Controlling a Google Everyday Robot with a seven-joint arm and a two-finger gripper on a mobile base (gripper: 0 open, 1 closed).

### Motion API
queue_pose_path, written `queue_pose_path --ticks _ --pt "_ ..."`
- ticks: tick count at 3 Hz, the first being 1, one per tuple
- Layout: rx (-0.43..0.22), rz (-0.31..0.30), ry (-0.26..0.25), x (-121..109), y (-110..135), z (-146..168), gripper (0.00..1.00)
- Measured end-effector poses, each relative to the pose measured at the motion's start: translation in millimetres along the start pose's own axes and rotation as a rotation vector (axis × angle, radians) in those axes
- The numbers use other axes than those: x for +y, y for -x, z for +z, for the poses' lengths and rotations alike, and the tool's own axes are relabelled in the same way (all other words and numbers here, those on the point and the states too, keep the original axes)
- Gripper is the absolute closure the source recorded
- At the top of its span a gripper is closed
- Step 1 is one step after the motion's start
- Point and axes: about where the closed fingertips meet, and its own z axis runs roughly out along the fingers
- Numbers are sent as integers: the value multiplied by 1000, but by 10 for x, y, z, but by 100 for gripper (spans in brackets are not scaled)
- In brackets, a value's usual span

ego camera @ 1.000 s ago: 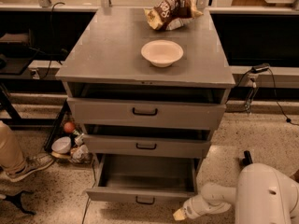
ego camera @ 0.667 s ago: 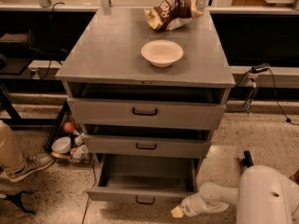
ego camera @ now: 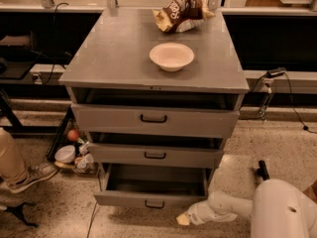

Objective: Close bottom drawer

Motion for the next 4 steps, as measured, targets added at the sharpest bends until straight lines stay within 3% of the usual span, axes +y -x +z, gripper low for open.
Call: queue_pose_path --ticks 1,3,4 --pt "-93 -129 -50 -151 533 -122 100" --pt "-113 -145 -72 -163 594 -73 100" --pt "-186 -208 -94 -293 871 -39 100"
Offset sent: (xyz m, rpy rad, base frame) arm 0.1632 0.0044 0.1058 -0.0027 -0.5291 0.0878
